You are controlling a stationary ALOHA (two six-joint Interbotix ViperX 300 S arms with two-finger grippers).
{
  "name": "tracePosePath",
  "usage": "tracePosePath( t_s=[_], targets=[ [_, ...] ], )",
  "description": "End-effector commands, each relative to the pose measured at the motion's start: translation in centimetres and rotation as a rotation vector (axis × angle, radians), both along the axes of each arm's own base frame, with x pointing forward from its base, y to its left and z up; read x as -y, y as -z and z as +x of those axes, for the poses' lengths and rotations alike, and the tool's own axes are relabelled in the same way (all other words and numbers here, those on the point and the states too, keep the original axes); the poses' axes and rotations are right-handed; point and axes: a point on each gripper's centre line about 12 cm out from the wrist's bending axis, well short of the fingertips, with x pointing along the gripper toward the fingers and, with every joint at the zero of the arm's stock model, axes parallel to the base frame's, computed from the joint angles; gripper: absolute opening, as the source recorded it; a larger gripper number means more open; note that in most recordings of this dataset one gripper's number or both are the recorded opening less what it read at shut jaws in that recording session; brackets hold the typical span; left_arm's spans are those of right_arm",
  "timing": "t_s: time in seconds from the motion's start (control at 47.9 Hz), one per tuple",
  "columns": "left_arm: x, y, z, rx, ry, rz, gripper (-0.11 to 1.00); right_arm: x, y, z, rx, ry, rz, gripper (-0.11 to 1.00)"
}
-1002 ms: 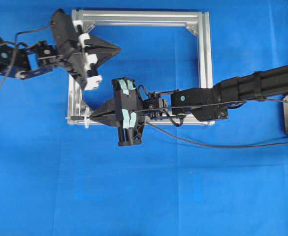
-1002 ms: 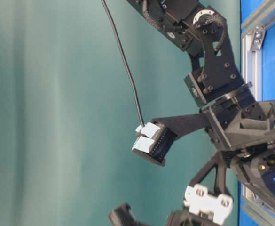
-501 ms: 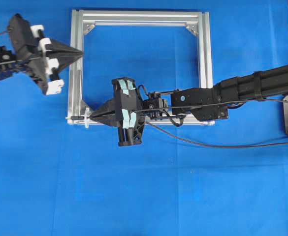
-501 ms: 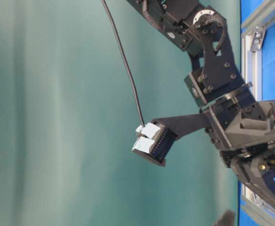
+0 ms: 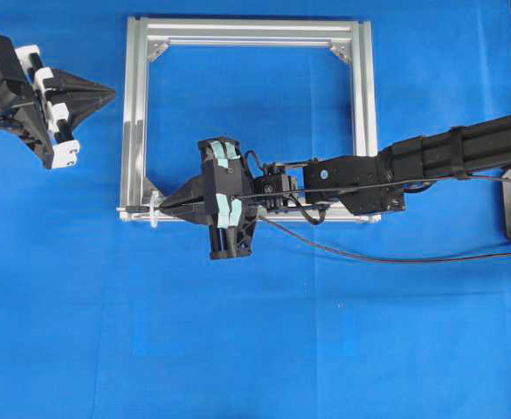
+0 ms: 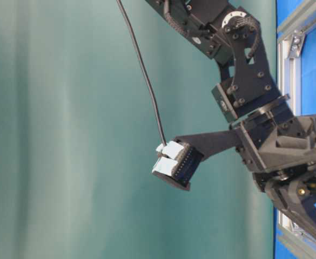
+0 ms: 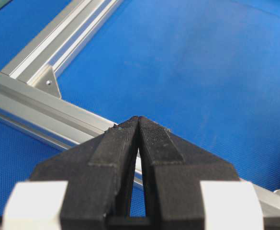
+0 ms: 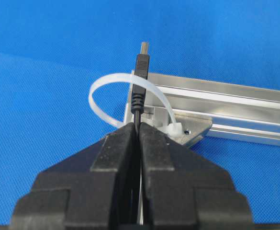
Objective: Insert the wire through the string loop located on the left side.
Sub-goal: 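Move the left gripper to the plug and close it on the plug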
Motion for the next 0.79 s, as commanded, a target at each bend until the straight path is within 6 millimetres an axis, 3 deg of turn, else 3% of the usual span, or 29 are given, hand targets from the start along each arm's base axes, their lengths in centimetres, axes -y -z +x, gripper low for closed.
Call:
tracePosePath(
  t_s=[0.0,0.459,0.606,0.773],
  targets=[
    [0.5,-0.5,0.5,0.020,0.028,0.008,0.00,0.2,-1.7,0.7,0.049,0.004,0.003,0.00],
    [8.2,-1.2,1.7,0.052,0.358,0.010,0.00,0.2,-1.7,0.6,0.047,0.005,0.004,0.00],
    [9.5,-1.3,1.8,0.054,0.416,0.012,0.00,0.2,-1.7,0.6,0.046,0.005,0.004,0.00],
    [9.7,-1.3,1.9,0.051,0.423,0.011,0.00,0.2,-1.7,0.6,0.047,0.006,0.004,0.00]
  ],
)
